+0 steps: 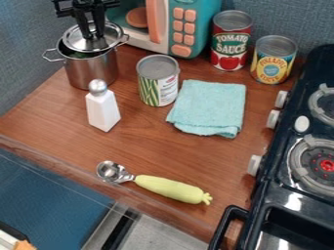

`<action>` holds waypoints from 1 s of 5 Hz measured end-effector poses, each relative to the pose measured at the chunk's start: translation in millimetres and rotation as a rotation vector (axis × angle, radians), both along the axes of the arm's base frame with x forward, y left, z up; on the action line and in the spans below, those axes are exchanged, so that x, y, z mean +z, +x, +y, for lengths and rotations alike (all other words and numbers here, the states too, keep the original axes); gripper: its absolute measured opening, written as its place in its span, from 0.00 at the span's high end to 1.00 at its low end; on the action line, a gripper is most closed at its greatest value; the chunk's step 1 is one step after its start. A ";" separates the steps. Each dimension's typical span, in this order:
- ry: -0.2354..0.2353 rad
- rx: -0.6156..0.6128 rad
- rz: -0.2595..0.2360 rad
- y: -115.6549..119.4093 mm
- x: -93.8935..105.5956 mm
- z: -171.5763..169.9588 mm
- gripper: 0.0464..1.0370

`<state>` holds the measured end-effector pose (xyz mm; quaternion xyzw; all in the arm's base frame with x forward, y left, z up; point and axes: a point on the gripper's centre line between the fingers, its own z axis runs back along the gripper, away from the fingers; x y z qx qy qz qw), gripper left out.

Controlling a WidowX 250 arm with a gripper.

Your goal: Cover the silver pot with the lid.

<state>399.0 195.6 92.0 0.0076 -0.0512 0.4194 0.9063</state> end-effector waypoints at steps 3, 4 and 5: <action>-0.013 -0.006 0.006 -0.6 -1.8 -4.1 0.14; -0.021 -0.007 0.017 -2.6 -5.8 -6.4 0.23; -0.023 -0.007 0.020 -5.5 -7.6 -7.7 0.53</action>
